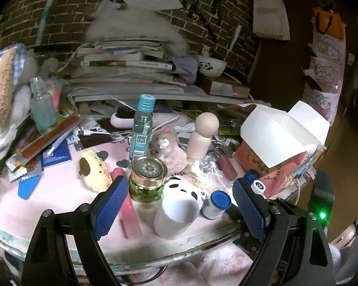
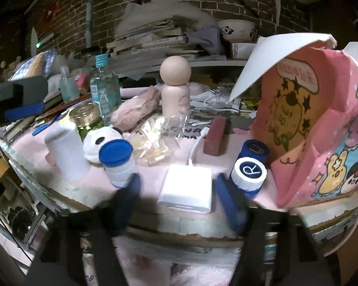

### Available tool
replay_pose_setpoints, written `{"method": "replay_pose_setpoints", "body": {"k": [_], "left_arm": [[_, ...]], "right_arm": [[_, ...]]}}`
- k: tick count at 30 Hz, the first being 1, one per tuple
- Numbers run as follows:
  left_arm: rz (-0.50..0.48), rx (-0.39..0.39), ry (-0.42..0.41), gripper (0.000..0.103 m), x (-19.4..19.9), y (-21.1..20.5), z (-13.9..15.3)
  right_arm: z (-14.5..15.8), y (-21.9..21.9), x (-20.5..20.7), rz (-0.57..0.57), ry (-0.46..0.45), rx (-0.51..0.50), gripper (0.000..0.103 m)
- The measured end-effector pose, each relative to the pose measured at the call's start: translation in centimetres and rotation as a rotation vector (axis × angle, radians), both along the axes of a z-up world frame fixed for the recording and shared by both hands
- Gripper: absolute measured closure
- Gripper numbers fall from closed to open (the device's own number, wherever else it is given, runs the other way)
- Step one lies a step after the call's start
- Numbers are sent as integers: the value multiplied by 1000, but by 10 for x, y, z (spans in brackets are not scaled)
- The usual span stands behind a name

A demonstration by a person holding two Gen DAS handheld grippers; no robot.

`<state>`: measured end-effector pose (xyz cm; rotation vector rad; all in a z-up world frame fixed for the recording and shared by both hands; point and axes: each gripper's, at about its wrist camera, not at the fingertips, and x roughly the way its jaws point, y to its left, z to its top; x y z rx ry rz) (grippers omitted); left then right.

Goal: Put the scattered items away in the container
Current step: 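Reach the right gripper to the white adapter and grasp it, then carry the white adapter into the white box and open right gripper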

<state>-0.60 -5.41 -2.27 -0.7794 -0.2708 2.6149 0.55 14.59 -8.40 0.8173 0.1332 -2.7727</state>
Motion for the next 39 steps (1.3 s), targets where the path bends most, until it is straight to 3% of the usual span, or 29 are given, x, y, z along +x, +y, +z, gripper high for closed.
{"method": "replay_pose_setpoints", "body": {"k": [9,19,26,28,31,35,39], "left_arm": [[3,17,1,16,0,-2,0],[8,31,13,16,5,-5,3],[23,32,17,16,8,-10,5],[21,38,16,16,8,-12,4],[13,37,6,15,6,-10,2],[8,33,-28,15,0,-7,-4],[-2,43,-49,15,-5,-4,-8]], "right_arm": [[1,5,6,-3,22,-10,66],[21,7,30,-10,158,-3,66],[52,-3,40,86,242,-42,66],[68,-2,42,137,257,-95,66],[94,9,39,185,250,-165,66],[129,42,30,129,233,-168,66],[150,84,7,74,87,-97,65]]}}
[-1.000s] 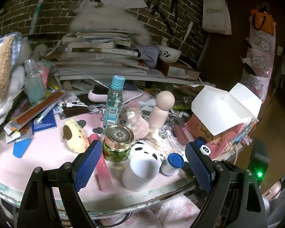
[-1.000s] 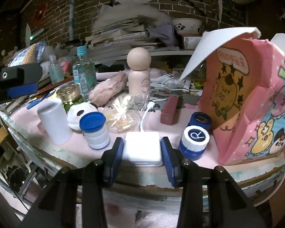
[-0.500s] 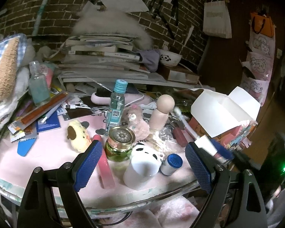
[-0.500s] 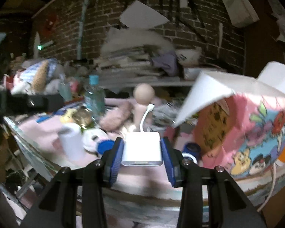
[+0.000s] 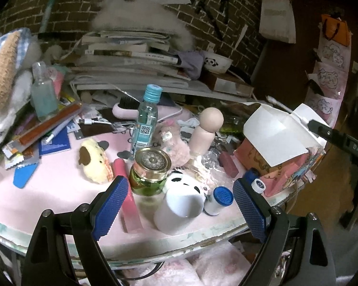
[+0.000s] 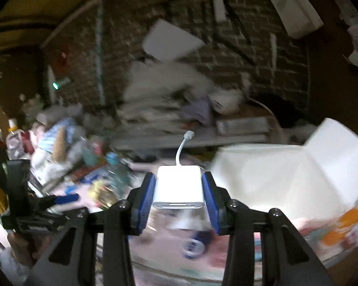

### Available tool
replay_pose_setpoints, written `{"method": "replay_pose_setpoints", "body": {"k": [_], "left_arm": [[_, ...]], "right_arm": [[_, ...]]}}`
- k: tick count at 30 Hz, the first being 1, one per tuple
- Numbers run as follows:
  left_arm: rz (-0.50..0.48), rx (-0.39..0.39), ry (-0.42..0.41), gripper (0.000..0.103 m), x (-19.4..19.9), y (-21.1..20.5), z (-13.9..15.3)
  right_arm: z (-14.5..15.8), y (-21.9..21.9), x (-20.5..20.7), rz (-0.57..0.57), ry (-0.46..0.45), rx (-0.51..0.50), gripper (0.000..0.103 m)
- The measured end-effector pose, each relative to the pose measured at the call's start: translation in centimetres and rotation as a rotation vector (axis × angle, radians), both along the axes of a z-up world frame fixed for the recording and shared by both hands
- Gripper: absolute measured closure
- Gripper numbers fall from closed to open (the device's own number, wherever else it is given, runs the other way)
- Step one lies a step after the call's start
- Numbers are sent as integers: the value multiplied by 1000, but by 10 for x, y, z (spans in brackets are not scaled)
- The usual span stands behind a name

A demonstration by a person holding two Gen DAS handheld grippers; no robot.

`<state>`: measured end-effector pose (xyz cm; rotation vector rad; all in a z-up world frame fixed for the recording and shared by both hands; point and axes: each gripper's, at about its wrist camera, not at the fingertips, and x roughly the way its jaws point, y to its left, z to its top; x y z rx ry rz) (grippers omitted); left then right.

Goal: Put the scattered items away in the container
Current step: 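Carry the white adapter into the white box and open right gripper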

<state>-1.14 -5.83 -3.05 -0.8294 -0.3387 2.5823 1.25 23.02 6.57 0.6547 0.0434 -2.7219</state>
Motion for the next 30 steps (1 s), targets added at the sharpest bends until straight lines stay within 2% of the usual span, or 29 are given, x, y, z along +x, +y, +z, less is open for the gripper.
{"method": "replay_pose_setpoints", "body": {"k": [7,10,17,22,25,30], "left_arm": [[-23,-5,-1,15,-3,11,0],[-28,-12,-8,15,-4,14,-1],[-5,-33,-32,15,-8,8,-6],[6,-16,-37,15,-10,2,-9],[3,-18,-37,15,-10,3,-9],[-3,-23,-39,15,-13,6,-9]], "right_arm": [[10,40,-41,-59,-243,174,65],[4,44,-68,-34,-378,201,65],[-22,39,-113,-23,-565,295,66],[-27,46,-115,-32,-619,299,66],[-26,51,-114,-54,-617,323,66],[-21,60,-112,-97,-603,342,56]]}}
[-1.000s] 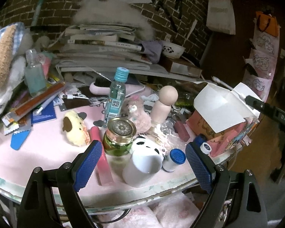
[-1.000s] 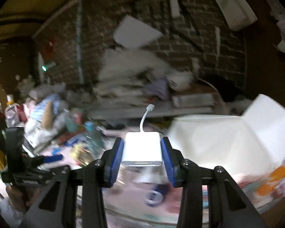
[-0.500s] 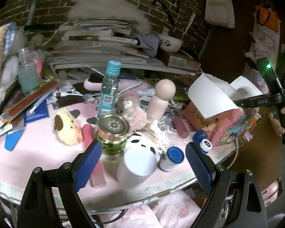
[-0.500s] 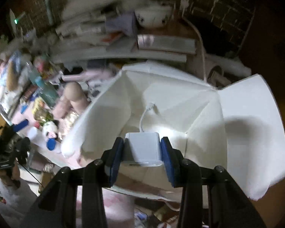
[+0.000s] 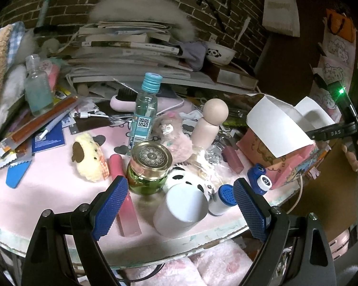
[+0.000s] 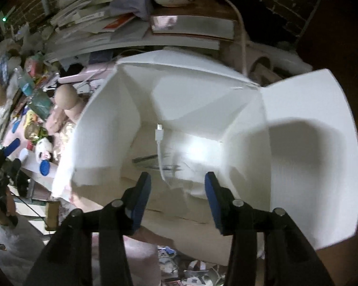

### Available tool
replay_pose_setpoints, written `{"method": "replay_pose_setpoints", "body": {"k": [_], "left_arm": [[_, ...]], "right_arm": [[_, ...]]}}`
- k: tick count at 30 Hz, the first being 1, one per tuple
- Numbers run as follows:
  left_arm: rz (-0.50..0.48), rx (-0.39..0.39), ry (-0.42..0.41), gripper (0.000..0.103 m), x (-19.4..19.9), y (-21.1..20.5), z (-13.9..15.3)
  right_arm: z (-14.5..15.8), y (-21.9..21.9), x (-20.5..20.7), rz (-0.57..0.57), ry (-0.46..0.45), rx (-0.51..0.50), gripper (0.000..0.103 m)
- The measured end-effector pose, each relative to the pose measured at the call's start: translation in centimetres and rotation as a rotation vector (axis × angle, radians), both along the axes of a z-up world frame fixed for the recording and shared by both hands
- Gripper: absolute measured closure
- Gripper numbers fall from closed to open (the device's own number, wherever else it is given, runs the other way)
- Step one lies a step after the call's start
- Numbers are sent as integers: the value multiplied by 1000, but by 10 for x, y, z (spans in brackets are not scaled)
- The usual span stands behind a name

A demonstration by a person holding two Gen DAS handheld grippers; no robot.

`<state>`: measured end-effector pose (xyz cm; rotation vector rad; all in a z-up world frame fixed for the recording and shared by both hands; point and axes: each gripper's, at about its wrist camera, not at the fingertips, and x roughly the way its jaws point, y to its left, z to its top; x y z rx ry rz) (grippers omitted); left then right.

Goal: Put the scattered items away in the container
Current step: 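Carry the white adapter into the white box and open right gripper, then grasp the white cylindrical cup with the left gripper and lift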

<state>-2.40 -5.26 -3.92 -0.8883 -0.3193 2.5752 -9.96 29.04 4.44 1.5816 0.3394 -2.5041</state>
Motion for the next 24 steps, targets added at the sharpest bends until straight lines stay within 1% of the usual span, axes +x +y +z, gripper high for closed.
{"method": "replay_pose_setpoints", "body": {"k": [3,5,7,9,10,12,13,15,16,18,19,21,24], "left_arm": [[5,-10,-6,15,-1,1,-2],[14,-19,-9,15,-2,1,-4],[19,-24,-11,15,-3,0,-6],[22,-28,-14,15,-4,0,-8],[24,-30,-14,15,-4,0,-9],[31,-42,-9,15,-4,1,-10],[42,-56,-5,15,-4,1,-11],[56,-73,-1,15,-4,1,-13],[55,-71,1,15,-4,0,-14],[52,-53,7,15,-3,-2,-15],[48,-46,8,15,-2,-3,-15],[43,-48,9,15,-1,-4,-16],[28,-50,17,15,4,-5,-18]], "right_arm": [[3,0,4,-1,24,-10,56],[8,-3,9,8,54,-47,56],[18,-10,22,33,130,-114,56],[28,-21,37,95,209,-193,55],[33,-29,46,137,255,-250,53],[38,-46,61,224,309,-340,41],[37,-58,68,276,325,-378,40],[29,-81,78,371,334,-439,39],[22,-94,80,411,322,-474,39],[6,-116,80,453,278,-531,39],[-6,-126,78,457,254,-556,39],[-27,-139,73,430,237,-575,39],[-52,-151,73,370,266,-536,39]]}}
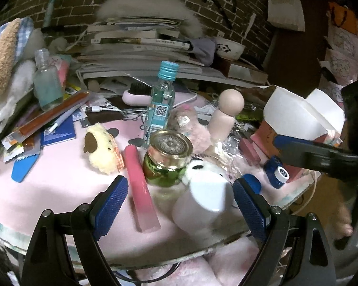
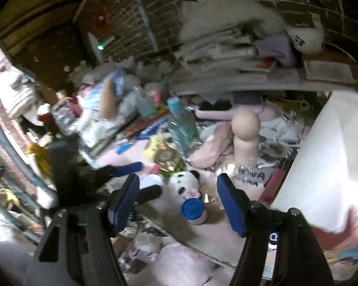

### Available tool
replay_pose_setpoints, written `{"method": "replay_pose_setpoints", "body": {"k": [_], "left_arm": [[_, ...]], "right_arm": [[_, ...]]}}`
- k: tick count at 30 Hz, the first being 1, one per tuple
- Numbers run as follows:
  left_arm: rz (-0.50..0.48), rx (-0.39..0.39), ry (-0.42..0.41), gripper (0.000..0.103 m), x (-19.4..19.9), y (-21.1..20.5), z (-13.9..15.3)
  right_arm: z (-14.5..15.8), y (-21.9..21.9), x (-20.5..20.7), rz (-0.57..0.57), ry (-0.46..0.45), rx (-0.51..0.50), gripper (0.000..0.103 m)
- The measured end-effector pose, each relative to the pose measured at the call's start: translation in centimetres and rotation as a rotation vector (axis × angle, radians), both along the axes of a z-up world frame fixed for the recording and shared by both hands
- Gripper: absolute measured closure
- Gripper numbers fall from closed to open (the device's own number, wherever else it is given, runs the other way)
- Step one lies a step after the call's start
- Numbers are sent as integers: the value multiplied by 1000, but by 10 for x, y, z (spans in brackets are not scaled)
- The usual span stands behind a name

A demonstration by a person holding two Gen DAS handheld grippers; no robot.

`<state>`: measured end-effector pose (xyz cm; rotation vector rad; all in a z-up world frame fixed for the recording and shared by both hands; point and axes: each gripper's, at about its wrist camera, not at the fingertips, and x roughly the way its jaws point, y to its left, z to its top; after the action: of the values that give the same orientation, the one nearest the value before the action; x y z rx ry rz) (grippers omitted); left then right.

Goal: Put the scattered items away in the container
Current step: 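Grasp the white cylindrical cup with the left gripper and lift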

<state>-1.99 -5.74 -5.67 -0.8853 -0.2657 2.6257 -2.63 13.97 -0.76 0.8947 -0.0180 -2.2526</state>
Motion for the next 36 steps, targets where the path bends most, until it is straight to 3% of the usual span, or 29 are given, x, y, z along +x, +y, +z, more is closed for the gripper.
{"method": "replay_pose_setpoints", "body": {"k": [9,13,18,22,24,31,36], "left_arm": [[-56,29,21,16,6,8,4],[-71,-10,34,17,13,16,6],[-97,-45,10,49,12,24,2],[-95,-66,-12,56,9,28,-3],[-93,-79,-20,64,9,30,-3],[-77,-125,-26,66,12,32,5],[-85,-130,12,66,11,31,27]], "right_arm": [[-11,32,-1,-231,50,3,39],[-16,40,2,-202,14,-29,37],[-25,42,12,-193,13,-30,36],[-34,40,17,-172,4,-26,36],[-37,39,19,-167,0,-28,36],[-37,40,18,-175,7,-36,36],[-36,40,19,-172,18,-25,35]]}}
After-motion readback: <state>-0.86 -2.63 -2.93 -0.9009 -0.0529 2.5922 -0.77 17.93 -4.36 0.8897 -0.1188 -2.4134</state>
